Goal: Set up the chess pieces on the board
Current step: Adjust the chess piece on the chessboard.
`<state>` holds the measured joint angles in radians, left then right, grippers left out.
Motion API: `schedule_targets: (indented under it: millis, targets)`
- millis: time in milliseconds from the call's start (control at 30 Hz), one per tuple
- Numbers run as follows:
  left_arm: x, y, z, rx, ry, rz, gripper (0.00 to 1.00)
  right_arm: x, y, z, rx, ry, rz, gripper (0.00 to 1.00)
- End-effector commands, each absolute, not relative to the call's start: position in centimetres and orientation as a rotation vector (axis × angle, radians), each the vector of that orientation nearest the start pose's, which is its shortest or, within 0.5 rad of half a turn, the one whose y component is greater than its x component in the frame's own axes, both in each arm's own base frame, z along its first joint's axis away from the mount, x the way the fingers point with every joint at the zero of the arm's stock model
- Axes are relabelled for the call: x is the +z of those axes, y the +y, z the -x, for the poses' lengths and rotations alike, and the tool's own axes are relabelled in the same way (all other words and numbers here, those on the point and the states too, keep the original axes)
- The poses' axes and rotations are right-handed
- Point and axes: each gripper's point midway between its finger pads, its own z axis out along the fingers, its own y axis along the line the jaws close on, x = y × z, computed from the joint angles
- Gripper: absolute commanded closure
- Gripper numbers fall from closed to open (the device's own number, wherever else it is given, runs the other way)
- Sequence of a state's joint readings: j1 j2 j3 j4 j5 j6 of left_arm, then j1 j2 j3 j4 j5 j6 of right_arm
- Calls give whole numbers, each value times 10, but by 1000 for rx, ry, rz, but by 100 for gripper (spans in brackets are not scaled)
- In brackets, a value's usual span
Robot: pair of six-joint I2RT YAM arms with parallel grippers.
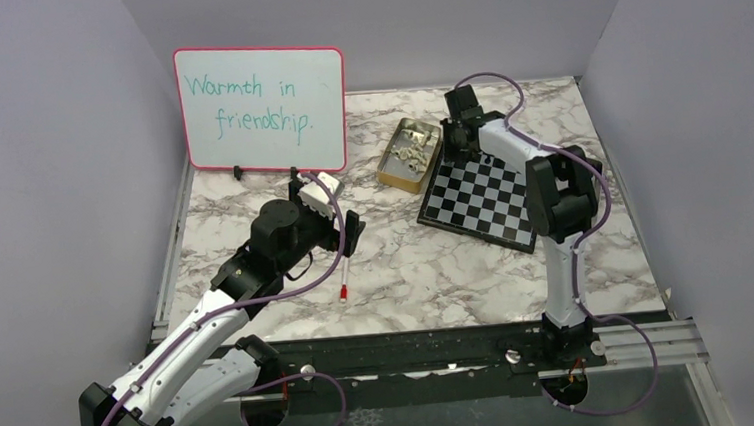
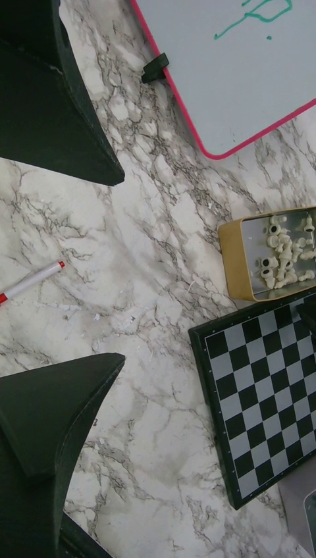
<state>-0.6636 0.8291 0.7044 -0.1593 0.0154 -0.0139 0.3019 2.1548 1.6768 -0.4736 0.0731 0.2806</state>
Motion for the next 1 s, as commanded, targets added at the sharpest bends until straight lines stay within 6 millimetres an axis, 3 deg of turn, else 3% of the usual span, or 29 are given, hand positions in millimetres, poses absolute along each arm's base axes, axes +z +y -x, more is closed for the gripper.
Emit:
schedule_targets:
  millis: [0, 500, 700, 967]
  targets:
    - [232, -203, -247, -506, 1751, -623, 1, 52, 149, -517, 91, 2479, -41, 78]
    - [236, -202, -246, -507, 1742, -618, 1, 57, 146, -528, 52, 2466, -32, 79]
    - [235, -202, -247, -504, 1744, -620, 1, 61, 153, -522, 108, 2484, -11, 79]
    - [234, -203, -247, -504, 1747, -622, 1, 97, 158, -504, 185, 2445, 8, 78]
